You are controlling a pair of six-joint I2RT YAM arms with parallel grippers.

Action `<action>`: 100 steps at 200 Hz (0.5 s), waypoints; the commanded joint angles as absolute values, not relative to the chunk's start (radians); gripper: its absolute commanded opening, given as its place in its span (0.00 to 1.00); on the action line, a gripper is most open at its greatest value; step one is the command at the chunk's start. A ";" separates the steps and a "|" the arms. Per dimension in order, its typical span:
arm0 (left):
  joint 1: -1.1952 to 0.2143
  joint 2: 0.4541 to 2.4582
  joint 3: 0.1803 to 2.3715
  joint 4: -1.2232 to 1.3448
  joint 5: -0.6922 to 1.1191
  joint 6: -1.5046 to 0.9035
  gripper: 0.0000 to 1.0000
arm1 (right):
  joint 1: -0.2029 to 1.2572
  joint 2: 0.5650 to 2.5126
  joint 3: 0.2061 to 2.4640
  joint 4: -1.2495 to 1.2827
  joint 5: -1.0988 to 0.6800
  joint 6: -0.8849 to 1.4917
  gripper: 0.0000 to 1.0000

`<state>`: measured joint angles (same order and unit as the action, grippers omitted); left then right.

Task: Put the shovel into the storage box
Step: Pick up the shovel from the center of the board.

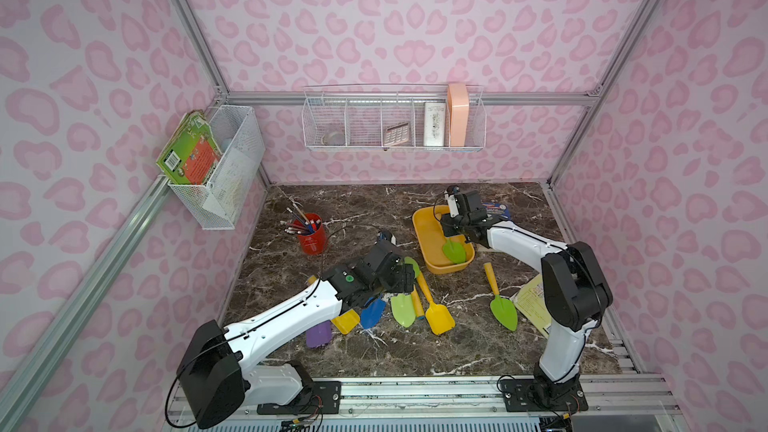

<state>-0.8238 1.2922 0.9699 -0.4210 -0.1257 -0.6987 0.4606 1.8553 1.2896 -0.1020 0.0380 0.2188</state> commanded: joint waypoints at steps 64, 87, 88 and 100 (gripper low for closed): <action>-0.836 1.283 0.959 -0.303 0.005 -0.605 0.86 | 0.479 1.564 1.062 -0.026 -0.067 0.302 0.56; -0.867 1.311 0.977 -0.258 0.061 -0.568 0.85 | 0.479 1.457 0.975 -0.022 -0.086 0.335 0.61; -0.868 1.313 0.978 -0.257 0.064 -0.566 0.85 | 0.479 1.453 0.972 -0.023 -0.087 0.336 0.61; -0.886 1.337 1.001 -0.255 0.078 -0.548 0.84 | 0.479 1.405 0.940 -0.047 -0.086 0.353 0.63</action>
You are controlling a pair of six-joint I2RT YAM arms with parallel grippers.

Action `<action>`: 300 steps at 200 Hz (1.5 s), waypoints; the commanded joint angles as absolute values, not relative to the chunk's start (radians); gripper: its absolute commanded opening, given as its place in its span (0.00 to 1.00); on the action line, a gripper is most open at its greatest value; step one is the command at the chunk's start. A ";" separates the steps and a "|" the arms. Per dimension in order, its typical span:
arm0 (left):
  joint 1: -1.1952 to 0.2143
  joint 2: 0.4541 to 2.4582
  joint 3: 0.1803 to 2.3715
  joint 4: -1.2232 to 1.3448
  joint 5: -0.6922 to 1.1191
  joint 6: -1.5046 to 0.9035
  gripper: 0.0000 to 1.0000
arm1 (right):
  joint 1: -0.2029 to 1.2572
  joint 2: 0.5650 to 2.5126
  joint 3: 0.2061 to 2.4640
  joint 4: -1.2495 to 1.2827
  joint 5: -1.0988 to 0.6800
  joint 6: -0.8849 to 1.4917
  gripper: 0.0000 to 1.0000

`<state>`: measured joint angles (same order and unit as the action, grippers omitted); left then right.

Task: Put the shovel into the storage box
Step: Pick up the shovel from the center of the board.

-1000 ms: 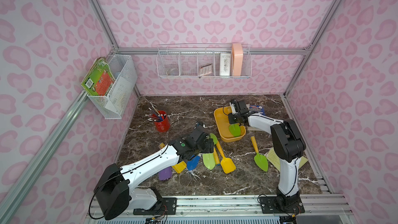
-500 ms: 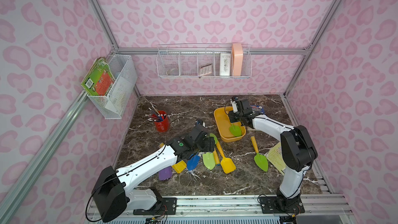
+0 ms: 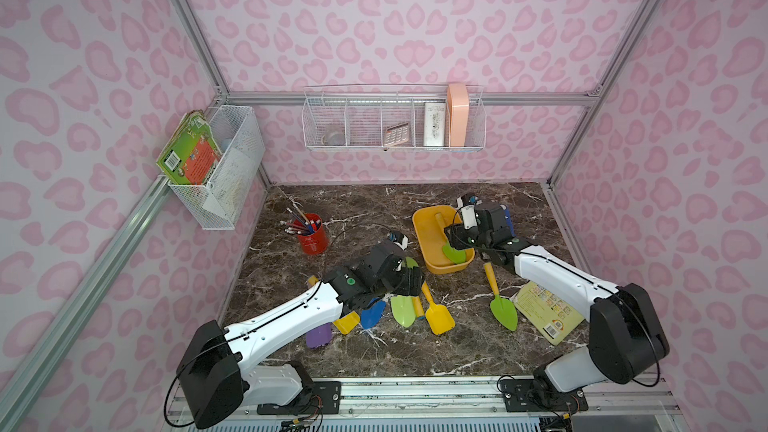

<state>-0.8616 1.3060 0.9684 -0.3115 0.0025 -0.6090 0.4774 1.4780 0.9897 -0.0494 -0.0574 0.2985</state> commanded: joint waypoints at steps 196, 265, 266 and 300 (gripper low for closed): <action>-1.085 1.507 1.065 -0.188 0.054 -0.570 0.69 | 0.287 1.186 0.549 -0.177 0.051 0.477 0.60; -1.085 1.501 1.067 -0.213 0.026 -0.563 0.70 | 0.287 1.263 0.522 -0.124 0.057 0.478 0.54; -1.084 1.500 1.066 -0.213 0.026 -0.563 0.70 | 0.287 1.264 0.522 -0.122 0.057 0.478 0.54; -1.084 1.502 1.065 -0.212 0.019 -0.565 0.70 | 0.289 1.303 0.510 -0.094 0.037 0.484 0.51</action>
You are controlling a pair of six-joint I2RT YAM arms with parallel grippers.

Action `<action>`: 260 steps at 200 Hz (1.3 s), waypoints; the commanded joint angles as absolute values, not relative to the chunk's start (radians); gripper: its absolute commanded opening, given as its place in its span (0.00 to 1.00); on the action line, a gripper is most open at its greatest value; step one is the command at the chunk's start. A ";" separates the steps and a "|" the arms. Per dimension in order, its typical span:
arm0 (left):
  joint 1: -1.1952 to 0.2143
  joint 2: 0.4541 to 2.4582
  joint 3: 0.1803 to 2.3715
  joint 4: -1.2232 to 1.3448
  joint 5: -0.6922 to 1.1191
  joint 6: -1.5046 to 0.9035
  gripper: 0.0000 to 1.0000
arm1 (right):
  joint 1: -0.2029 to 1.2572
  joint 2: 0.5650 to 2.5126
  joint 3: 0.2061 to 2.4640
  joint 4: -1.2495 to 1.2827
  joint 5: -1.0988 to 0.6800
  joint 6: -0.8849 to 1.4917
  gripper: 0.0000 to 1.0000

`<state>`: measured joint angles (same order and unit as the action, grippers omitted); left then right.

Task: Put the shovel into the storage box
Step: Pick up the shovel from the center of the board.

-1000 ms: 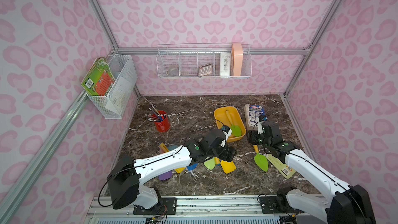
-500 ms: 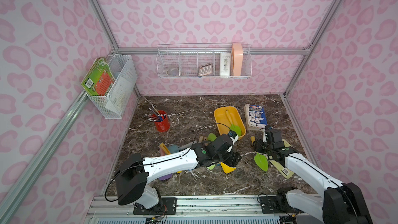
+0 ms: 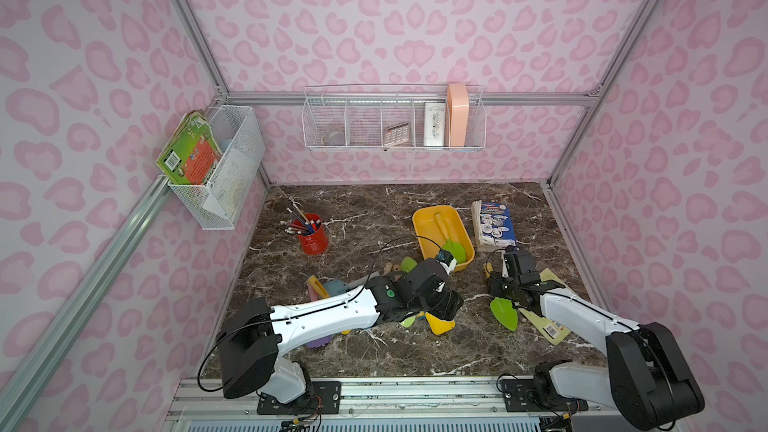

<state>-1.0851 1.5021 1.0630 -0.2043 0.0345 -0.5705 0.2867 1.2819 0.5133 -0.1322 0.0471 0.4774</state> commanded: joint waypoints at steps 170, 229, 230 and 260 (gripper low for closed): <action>-1.077 1.461 1.066 -0.254 -0.039 -0.568 0.70 | 0.304 1.324 0.526 -0.097 0.027 0.468 0.13; -1.036 1.432 1.088 -0.347 -0.110 -0.596 0.71 | 0.362 1.232 0.621 -0.201 0.080 0.442 0.11; -1.036 1.431 1.088 -0.348 -0.110 -0.596 0.71 | 0.365 1.229 0.627 -0.204 0.080 0.441 0.11; -1.012 1.389 1.073 -0.368 -0.132 -0.614 0.71 | 0.407 1.204 0.687 -0.235 0.081 0.437 0.11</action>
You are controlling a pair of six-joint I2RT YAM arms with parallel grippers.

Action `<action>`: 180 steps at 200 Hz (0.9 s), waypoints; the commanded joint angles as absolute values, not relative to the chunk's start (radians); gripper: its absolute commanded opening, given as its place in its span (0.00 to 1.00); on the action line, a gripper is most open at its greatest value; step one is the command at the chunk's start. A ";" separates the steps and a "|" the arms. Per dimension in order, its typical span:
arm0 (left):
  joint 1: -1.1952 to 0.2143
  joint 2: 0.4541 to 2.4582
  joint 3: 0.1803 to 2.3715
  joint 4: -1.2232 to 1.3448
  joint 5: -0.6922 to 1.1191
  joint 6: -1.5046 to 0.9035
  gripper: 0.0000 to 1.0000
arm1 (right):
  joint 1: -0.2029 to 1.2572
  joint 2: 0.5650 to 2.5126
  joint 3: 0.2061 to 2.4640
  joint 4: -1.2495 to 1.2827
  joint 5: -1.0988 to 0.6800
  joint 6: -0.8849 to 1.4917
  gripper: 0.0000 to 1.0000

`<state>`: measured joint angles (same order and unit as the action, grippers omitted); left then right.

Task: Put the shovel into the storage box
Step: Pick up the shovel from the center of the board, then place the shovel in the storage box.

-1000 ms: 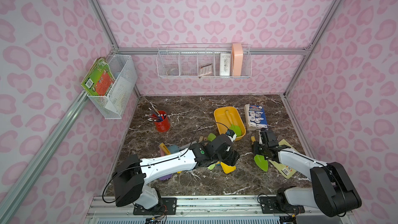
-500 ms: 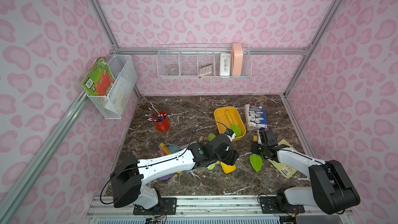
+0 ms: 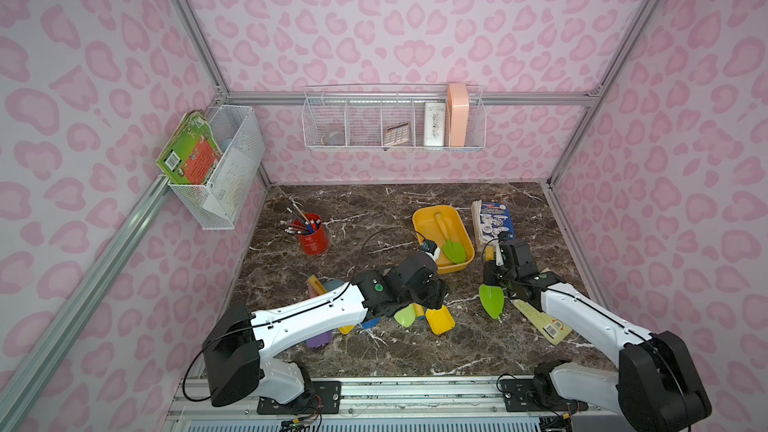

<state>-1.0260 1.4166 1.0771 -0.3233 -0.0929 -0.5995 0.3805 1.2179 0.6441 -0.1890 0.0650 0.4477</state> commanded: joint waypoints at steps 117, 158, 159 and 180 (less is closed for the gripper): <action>-0.882 1.245 1.034 -0.577 -0.240 -0.686 0.72 | 0.503 1.430 1.018 -0.202 0.075 0.362 0.11; -0.872 1.232 1.026 -0.596 -0.254 -0.701 0.73 | 0.505 1.604 1.192 -0.187 0.051 0.336 0.11; -0.871 1.232 1.025 -0.596 -0.254 -0.702 0.73 | 0.505 1.608 1.196 -0.186 0.051 0.336 0.11; -0.864 1.228 1.022 -0.604 -0.254 -0.706 0.73 | 0.504 1.692 1.269 -0.183 0.045 0.330 0.11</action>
